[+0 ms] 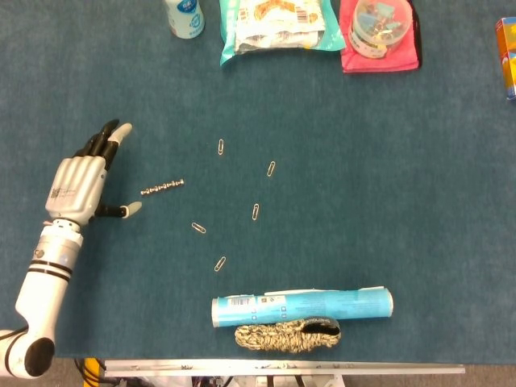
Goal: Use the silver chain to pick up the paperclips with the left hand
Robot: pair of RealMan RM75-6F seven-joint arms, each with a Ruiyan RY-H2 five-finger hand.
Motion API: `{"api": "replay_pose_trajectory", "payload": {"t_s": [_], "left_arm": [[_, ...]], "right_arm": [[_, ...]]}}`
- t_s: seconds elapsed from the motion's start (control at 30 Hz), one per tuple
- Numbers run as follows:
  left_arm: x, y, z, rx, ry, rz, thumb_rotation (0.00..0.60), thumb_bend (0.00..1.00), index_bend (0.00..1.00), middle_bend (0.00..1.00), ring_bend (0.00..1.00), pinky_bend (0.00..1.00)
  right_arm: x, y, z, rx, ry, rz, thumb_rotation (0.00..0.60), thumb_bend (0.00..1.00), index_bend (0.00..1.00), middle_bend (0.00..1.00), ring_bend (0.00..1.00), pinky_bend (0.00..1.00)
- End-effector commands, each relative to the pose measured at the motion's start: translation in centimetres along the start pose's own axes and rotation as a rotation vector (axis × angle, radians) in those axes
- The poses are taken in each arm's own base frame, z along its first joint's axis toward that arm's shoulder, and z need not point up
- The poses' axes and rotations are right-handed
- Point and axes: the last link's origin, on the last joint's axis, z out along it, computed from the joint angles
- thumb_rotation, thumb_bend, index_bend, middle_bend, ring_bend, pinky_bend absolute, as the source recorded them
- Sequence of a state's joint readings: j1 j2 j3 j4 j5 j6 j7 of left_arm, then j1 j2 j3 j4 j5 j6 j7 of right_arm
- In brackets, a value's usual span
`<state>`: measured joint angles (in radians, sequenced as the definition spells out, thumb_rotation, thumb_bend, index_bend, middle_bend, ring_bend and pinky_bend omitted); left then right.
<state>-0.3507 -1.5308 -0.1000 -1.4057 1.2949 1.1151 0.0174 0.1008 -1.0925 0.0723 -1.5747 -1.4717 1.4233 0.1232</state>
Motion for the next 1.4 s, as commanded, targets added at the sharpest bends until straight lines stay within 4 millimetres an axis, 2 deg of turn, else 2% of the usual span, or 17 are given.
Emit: {"api": "replay_pose_trajectory", "payload": {"t_s": [0.03,0.13,0.3,0.9,1.4], "left_arm": [[-0.2,0.1,0.3,0.005,0.004,-0.001,0.600,0.00,0.00,0.00,0.07,0.24],[-0.5,0.2,0.7,0.012,0.016,0.006,0.600,0.00,0.00,0.00,0.01,0.15],[-0.9,0.4,1.0,0.020,0.021,0.009,0.600,0.00,0.00,0.00,0.00,0.05],[-2.5,2.1,2.1,0.015,-0.023,-0.033,0.600,0.00,0.00,0.00,0.00,0.04],[-3.3,1.1,3.3,0.060,-0.033,-0.023,0.600,0.00,0.00,0.00,0.00,0.04]], "right_arm": [[0.0,0.0,0.0,0.000,0.007,0.005,0.600,0.00,0.00,0.00,0.03,0.23],[0.0,0.0,0.0,0.001,0.013,0.007,0.600,0.00,0.00,0.00,0.03,0.22],[0.0,0.1,0.0,-0.001,0.017,0.005,0.600,0.00,0.00,0.00,0.03,0.22],[0.2,0.2,-0.4,-0.008,0.027,0.014,0.600,0.00,0.00,0.02,0.03,0.22],[-0.1,0.4,-0.5,-0.025,0.030,0.020,0.600,0.00,0.00,0.02,0.03,0.22]]}}
